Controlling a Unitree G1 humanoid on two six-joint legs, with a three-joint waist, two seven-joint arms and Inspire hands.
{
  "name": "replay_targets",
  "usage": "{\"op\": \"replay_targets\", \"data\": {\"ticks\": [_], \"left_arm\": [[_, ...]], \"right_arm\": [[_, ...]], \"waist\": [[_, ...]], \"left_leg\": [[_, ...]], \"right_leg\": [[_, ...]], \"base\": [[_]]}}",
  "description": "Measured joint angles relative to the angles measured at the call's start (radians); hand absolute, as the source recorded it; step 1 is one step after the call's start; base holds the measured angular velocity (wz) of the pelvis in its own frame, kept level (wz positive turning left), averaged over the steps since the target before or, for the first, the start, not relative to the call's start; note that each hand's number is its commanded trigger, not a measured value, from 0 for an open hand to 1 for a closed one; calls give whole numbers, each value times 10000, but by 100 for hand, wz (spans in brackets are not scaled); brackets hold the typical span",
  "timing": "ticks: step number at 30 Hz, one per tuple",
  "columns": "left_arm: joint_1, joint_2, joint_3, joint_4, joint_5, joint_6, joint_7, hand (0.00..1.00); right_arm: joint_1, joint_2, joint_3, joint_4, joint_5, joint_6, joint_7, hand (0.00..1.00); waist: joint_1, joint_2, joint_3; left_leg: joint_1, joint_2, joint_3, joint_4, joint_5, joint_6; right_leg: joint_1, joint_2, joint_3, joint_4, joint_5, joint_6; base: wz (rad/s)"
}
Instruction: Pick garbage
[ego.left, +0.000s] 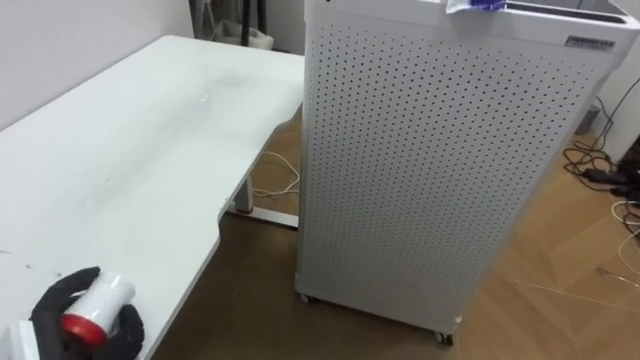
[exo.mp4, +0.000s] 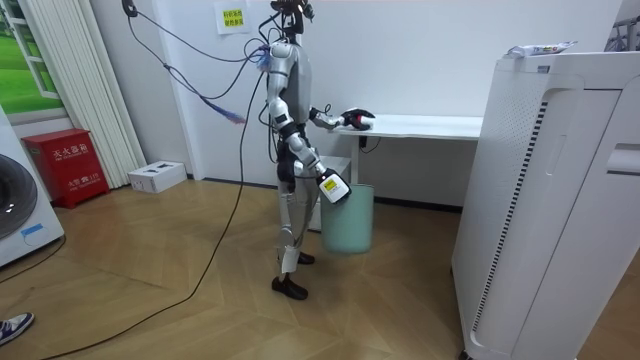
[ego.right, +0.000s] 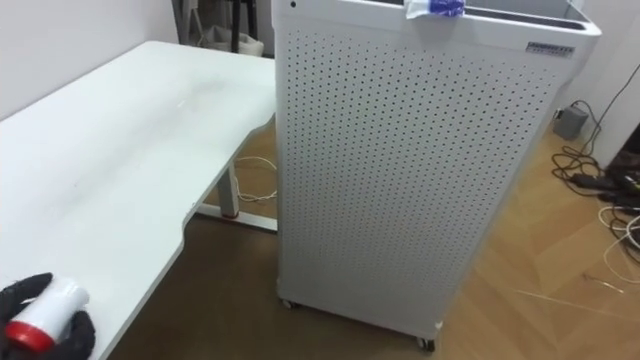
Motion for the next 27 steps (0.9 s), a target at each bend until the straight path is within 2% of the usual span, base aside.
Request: {"op": "replay_targets", "data": {"ticks": [9, 12, 14, 17, 22, 24, 26, 27], "left_arm": [[-206, 87, 113, 137, 50, 299, 63, 100], [-210, 26, 80, 107, 6, 334, 63, 100], [-206, -173, -129, 116, -164, 215, 103, 100], [-207, -187, -572, 128, -211, 110, 104, 100], [-226, -287, -918, 123, -457, 110, -62, 100], [-272, -349, -962, -86, -642, 111, -286, 100], [-214, -420, -1233, -452, -856, 99, -648, 100], [-228, -478, -1269, -521, -859, 95, -745, 100]], "right_arm": [[-37, -1, -3, -13, 0, 6, 21, 100], [-53, -1, -5, -75, 6, 160, 19, 100], [-123, -2, -3, -77, 44, 213, 8, 100], [-255, -10, -3, -76, 44, 215, 6, 100], [-359, -10, -3, -77, 150, 214, 15, 100], [-372, -9, -4, -78, 231, 213, 21, 100], [-433, -7, -6, -77, 445, 212, -25, 100], [-478, -7, -8, -77, 461, 209, -55, 100]], "waist": [[-32, 80, 51], [-63, 101, 61], [-58, 124, 66], [-61, 134, 67], [-93, 197, 61], [-101, 199, 67], [-142, 227, 39], [-175, 222, 54]], "left_leg": [[114, -1, 97, -135, 4, 7], [103, -3, 106, -156, 4, 7], [100, -3, 102, -174, 5, 8], [71, 2, 90, -165, 7, 8], [57, -10, 95, -149, 22, 18], [31, -9, 114, -137, 30, 18], [-58, -7, 206, -110, 68, 14], [-74, -6, 289, -111, 86, 12]], "right_leg": [[23, -20, 14, -3, -2, 5], [17, -21, 10, -8, -2, 6], [17, -22, -5, -10, -2, 6], [17, -17, -18, -15, -3, 7], [13, -32, 4, -16, -2, 6], [-24, -34, -7, -7, -2, 7], [-166, -51, 1, 37, -1, 7], [-183, -66, 2, 35, -1, 7]], "base": [[-2], [0], [4], [5], [2], [0], [0], [0]]}}
